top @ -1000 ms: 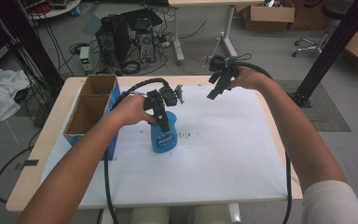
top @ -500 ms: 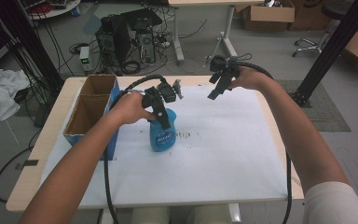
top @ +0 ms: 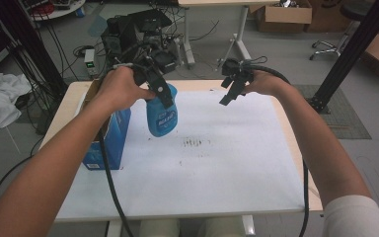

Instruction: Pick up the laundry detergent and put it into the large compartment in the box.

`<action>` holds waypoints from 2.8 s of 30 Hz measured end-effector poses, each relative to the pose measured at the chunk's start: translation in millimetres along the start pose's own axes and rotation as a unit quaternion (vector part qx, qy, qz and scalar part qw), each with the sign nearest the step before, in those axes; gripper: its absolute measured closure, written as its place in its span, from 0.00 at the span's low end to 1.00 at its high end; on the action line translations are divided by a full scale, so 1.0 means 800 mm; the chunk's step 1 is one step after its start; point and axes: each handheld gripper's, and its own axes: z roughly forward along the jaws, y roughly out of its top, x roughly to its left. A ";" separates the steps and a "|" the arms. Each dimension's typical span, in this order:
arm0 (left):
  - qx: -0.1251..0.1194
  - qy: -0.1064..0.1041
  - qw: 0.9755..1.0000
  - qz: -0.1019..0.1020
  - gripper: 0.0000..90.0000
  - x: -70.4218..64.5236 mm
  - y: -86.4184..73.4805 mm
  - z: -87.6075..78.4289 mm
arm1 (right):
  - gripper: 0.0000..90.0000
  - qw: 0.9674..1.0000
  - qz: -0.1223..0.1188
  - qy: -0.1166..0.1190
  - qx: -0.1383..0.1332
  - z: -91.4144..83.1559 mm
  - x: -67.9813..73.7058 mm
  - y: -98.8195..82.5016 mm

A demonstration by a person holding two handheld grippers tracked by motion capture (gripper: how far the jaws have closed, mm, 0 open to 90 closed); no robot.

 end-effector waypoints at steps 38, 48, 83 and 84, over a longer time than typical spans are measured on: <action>-0.036 0.087 0.955 -0.282 0.42 0.071 -0.089 -0.129 | 0.19 1.000 -0.018 0.004 -0.018 -0.007 0.014 0.010; -0.033 0.089 0.950 -0.297 0.42 0.076 -0.104 -0.129 | 0.19 1.000 -0.017 -0.002 -0.021 -0.017 0.018 0.006; 0.018 0.095 0.939 -0.331 0.42 0.121 -0.164 -0.001 | 0.19 1.000 -0.015 0.001 -0.010 -0.011 0.014 0.004; 0.018 0.095 0.939 -0.331 0.42 0.121 -0.164 -0.001 | 0.19 1.000 -0.015 0.001 -0.010 -0.011 0.014 0.004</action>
